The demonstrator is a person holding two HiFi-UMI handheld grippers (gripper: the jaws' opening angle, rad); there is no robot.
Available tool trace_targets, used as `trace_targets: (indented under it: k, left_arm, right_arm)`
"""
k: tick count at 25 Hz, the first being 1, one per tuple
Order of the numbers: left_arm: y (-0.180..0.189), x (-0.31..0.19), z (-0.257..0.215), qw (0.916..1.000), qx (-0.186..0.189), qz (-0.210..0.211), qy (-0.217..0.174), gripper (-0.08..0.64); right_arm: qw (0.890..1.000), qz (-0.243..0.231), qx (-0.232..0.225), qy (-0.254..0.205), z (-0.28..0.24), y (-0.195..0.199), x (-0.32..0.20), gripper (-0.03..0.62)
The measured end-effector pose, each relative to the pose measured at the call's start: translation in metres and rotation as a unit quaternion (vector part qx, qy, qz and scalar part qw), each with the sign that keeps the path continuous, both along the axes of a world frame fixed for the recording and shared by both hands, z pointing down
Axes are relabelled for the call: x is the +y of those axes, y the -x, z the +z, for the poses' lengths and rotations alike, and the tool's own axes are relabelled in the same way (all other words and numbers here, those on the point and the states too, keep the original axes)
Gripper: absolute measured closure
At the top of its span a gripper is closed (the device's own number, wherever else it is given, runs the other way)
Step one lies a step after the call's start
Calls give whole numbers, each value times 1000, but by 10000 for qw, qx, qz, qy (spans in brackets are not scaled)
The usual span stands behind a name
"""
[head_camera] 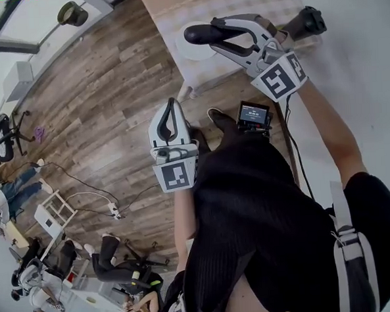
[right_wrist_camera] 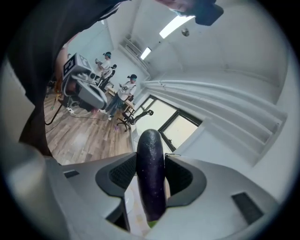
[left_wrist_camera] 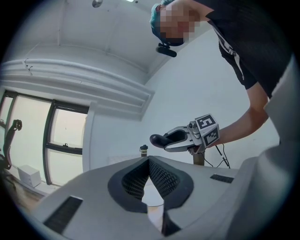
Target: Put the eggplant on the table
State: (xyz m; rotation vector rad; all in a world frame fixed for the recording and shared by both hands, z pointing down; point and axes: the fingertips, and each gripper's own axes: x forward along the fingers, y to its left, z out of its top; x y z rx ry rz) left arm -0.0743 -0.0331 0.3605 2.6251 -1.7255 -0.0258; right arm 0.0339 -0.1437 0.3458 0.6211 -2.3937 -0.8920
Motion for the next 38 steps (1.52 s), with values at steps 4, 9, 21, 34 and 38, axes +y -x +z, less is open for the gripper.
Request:
trace_targets:
  k: [4,9,21,34,38]
  left_arm:
    - [-11,-1,14,9997,-3,-228,126,558]
    - [-15,0,24,9992,-7,-356,198,558]
    - [-7,4,31,9973,-197,-659,242,558]
    - [-12,8,29,9970,-206,-689,273,558]
    - [-7,6,27,9968,-254,-700,280,558]
  right_arm:
    - [9989,-344,310,31,36,3,-8,397]
    - [9972,-494,528,203,80,9,-20,397]
    - [9902,-576,1017,767,172,16,-46,397]
    - [9812,-471,1420,1216,221,6,-58,396]
    - [9786,-457,1503,1331,229,5,-60,396]
